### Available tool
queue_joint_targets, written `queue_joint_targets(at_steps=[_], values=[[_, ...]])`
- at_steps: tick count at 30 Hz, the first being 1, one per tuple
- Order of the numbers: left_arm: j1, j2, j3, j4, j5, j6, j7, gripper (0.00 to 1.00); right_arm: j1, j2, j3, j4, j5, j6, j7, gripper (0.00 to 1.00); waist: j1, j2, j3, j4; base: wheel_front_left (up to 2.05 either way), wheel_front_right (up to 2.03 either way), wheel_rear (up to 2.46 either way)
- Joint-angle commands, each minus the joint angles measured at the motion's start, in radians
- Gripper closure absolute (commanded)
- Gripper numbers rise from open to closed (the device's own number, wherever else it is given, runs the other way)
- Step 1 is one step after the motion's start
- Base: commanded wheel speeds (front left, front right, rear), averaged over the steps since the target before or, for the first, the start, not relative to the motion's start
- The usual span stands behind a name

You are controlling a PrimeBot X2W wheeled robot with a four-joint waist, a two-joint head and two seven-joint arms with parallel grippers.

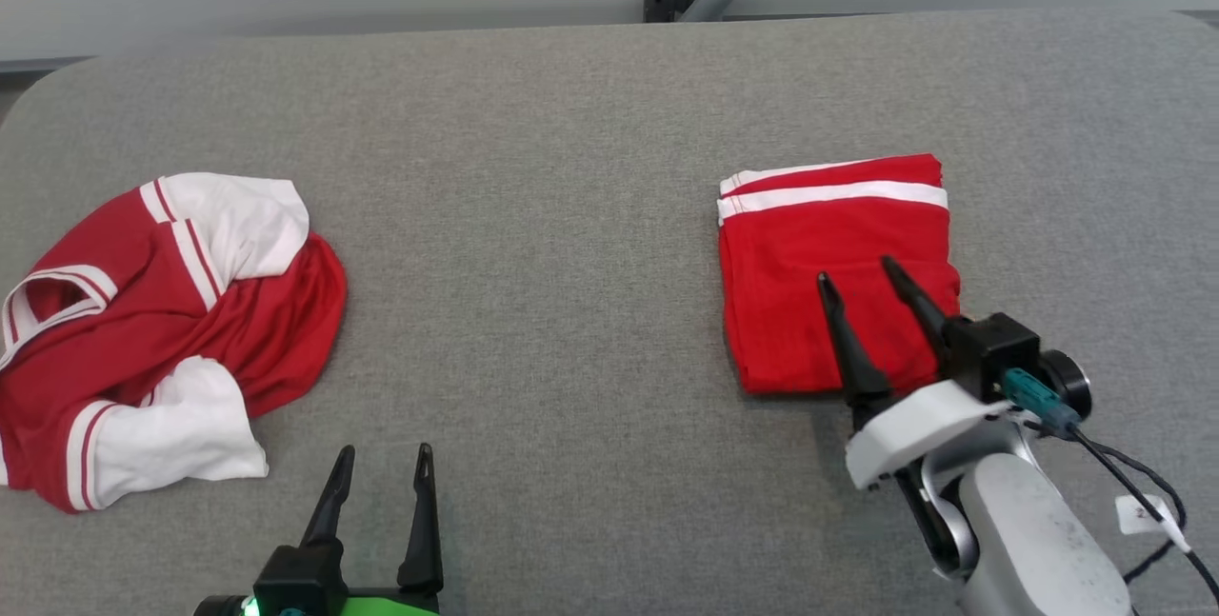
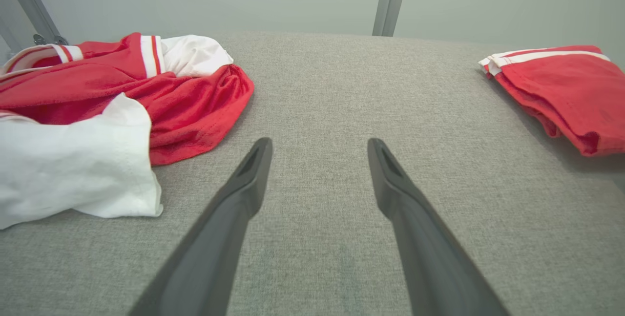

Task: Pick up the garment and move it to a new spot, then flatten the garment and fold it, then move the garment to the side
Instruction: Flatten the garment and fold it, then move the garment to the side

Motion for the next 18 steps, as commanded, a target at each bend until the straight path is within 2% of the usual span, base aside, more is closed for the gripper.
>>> queue_joint_targets(at_steps=[1,8,14,18], values=[[0.022,0.001,0.014,-0.009,0.004,0.003,-0.003,0.00,0.038,-0.002,-0.029,-0.029,-0.011,0.000,-0.007,0.00,0.0000,0.0010,-0.023,-0.030,0.00,0.00,0.00],[0.037,0.001,0.060,-0.036,0.014,-0.019,-0.003,0.00,0.179,-0.065,-0.157,-0.115,-0.115,0.000,-0.020,0.00,0.0000,0.0010,-0.059,-0.039,0.00,0.00,0.00],[0.041,0.002,0.104,-0.040,-0.008,-0.033,-0.003,0.00,0.301,-0.027,-0.274,-0.154,-0.129,0.000,-0.021,0.00,0.0000,0.0010,-0.107,-0.005,0.00,0.00,0.00],[0.048,0.002,0.117,-0.034,-0.005,-0.043,-0.003,0.00,0.336,0.002,-0.309,-0.167,-0.130,0.000,-0.021,0.00,0.0000,0.0010,-0.118,0.004,0.00,0.00,0.00]])
